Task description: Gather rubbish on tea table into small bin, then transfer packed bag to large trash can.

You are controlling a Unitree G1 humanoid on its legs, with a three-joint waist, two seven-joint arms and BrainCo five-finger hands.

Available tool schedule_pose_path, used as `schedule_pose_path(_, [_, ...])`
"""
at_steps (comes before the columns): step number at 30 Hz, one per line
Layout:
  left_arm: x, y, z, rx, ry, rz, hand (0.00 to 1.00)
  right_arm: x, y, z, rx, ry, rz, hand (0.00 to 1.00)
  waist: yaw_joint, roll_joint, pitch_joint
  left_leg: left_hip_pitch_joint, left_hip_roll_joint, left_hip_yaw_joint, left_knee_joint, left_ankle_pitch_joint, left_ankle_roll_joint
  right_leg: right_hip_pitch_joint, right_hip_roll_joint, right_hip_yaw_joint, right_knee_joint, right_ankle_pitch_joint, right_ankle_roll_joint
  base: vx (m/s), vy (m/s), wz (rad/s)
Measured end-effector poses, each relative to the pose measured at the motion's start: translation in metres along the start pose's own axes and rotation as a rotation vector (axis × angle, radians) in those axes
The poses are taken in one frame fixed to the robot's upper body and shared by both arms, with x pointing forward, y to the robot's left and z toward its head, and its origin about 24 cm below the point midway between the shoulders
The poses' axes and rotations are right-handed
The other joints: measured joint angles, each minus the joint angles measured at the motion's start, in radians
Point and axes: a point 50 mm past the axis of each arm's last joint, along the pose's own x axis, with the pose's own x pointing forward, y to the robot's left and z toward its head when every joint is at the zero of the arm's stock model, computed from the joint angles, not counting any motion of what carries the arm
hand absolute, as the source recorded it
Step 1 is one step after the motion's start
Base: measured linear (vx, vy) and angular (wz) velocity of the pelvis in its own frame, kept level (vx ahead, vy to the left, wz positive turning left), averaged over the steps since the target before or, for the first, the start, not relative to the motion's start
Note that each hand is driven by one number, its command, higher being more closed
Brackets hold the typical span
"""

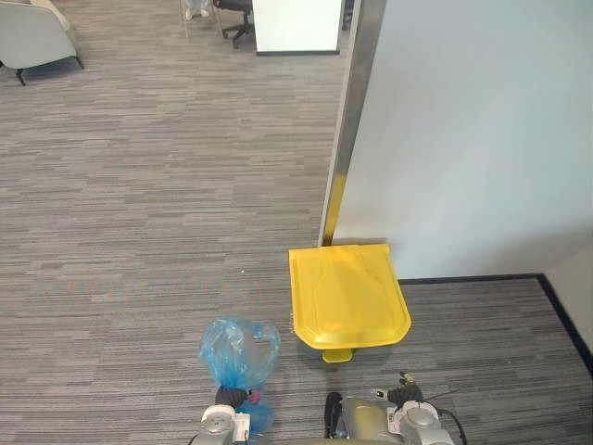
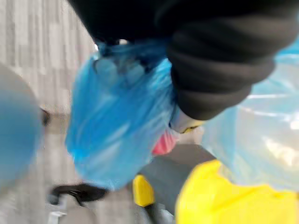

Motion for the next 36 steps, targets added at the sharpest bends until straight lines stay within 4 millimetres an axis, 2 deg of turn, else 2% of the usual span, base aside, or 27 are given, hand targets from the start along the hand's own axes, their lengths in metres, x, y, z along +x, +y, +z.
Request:
schedule_pose_path(1, [-0.001, -0.002, 0.002, -0.014, -0.01, -0.003, 1.0, -0.001, 0.003, -0.002, 0.0, 0.005, 0.008, 0.0, 0.004, -0.003, 0.002, -0.045, 0.023, 0.008, 0.124, 0.013, -0.005, 0.047, 0.0, -0.01, -0.035, 0.0, -0.001, 0.17, -0.033, 0.26])
schedule_pose_path(2, [-0.002, -0.006, 0.004, -0.025, -0.022, -0.01, 1.0, -0.002, 0.002, -0.004, 0.001, 0.008, 0.006, 0.0, 0.005, -0.003, 0.0, -0.073, 0.053, 0.056, 0.218, 0.008, 0.006, 0.081, 0.0, -0.016, -0.059, 0.0, -0.001, 0.12, 0.019, 0.11])
schedule_pose_path(3, [-0.003, -0.008, 0.003, -0.031, -0.024, -0.012, 1.0, -0.002, 0.003, -0.004, 0.004, 0.007, 0.007, 0.0, 0.007, -0.002, -0.002, -0.096, 0.064, 0.081, 0.229, 0.003, 0.017, 0.094, 0.0, -0.016, -0.069, 0.0, -0.001, 0.13, 0.061, 0.01])
schedule_pose_path(5, [-0.004, -0.009, 0.003, -0.035, -0.025, -0.016, 1.0, -0.002, 0.002, -0.004, 0.007, 0.007, 0.005, 0.0, 0.007, -0.001, -0.004, -0.138, 0.066, 0.116, 0.164, -0.02, 0.046, 0.102, -0.007, -0.008, -0.086, 0.005, 0.008, 0.09, 0.103, -0.06])
schedule_pose_path(6, [-0.004, -0.008, 0.002, -0.036, -0.023, -0.013, 1.0, -0.002, 0.0, -0.005, 0.009, 0.009, 0.001, 0.0, 0.009, 0.01, -0.01, -0.151, 0.058, 0.115, 0.059, 0.002, 0.055, 0.1, -0.009, -0.002, -0.084, 0.011, 0.023, 0.06, 0.141, -0.2])
schedule_pose_path(8, [-0.003, -0.007, 0.003, -0.029, -0.024, -0.01, 1.0, -0.002, -0.002, -0.006, 0.013, 0.014, -0.006, 0.0, 0.013, 0.004, -0.019, -0.126, 0.023, 0.106, -0.03, 0.003, 0.046, 0.087, -0.012, 0.031, -0.107, 0.027, 0.056, 0.05, 0.134, -0.12])
schedule_pose_path(10, [-0.001, -0.002, 0.006, -0.005, -0.035, -0.001, 1.0, -0.002, 0.0, -0.006, 0.024, 0.018, -0.004, 0.0, 0.015, -0.006, -0.02, -0.104, -0.003, 0.117, -0.099, 0.003, 0.047, 0.083, -0.022, 0.05, -0.157, 0.067, 0.075, 0.0, 0.179, -0.11])
schedule_pose_path(12, [-0.002, 0.0, -0.002, 0.011, -0.004, 0.003, 1.0, -0.002, 0.0, -0.007, 0.023, 0.019, -0.004, 0.0, 0.017, -0.006, -0.02, -0.061, -0.029, 0.157, -0.149, 0.006, 0.051, 0.092, -0.033, 0.099, -0.185, 0.094, 0.091, -0.03, 0.192, -0.48])
schedule_pose_path(19, [-0.002, 0.012, -0.01, 0.051, 0.021, 0.028, 1.0, -0.002, 0.0, -0.006, 0.021, 0.016, -0.004, 0.0, 0.015, -0.007, -0.02, -0.021, -0.068, 0.237, -0.249, 0.048, 0.062, 0.057, -0.038, 0.19, -0.228, 0.152, 0.099, -0.05, 0.045, -0.4])
schedule_pose_path(29, [-0.002, 0.011, -0.012, 0.064, 0.031, 0.025, 1.0, -0.002, -0.001, -0.007, 0.006, 0.018, -0.003, 0.0, 0.023, -0.015, -0.016, 0.004, -0.072, 0.318, -0.279, 0.054, 0.059, 0.03, -0.019, 0.283, -0.256, 0.19, 0.102, -0.06, -0.01, -0.3])
schedule_pose_path(32, [-0.002, 0.013, -0.009, 0.051, 0.02, 0.035, 1.0, -0.002, 0.002, -0.005, -0.019, 0.008, 0.009, 0.0, 0.032, -0.031, -0.005, 0.002, -0.071, 0.334, -0.248, 0.029, 0.057, -0.005, -0.015, 0.305, -0.183, 0.171, 0.102, -0.02, 0.025, -0.26])
schedule_pose_path(34, [0.0, 0.015, -0.005, 0.045, 0.008, 0.041, 1.0, -0.002, 0.006, 0.0, -0.027, -0.008, 0.019, 0.0, 0.033, -0.051, 0.011, 0.007, -0.071, 0.345, -0.193, 0.0, 0.065, -0.056, -0.025, 0.308, -0.043, 0.115, 0.108, -0.03, 0.02, -0.18])
schedule_pose_path(36, [0.0, 0.015, -0.004, 0.041, 0.005, 0.043, 1.0, -0.001, 0.008, 0.005, -0.039, -0.025, 0.023, 0.0, 0.033, -0.054, 0.025, 0.033, -0.072, 0.359, -0.186, -0.021, 0.089, -0.108, -0.049, 0.26, 0.078, 0.097, 0.125, -0.06, 0.021, -0.22])
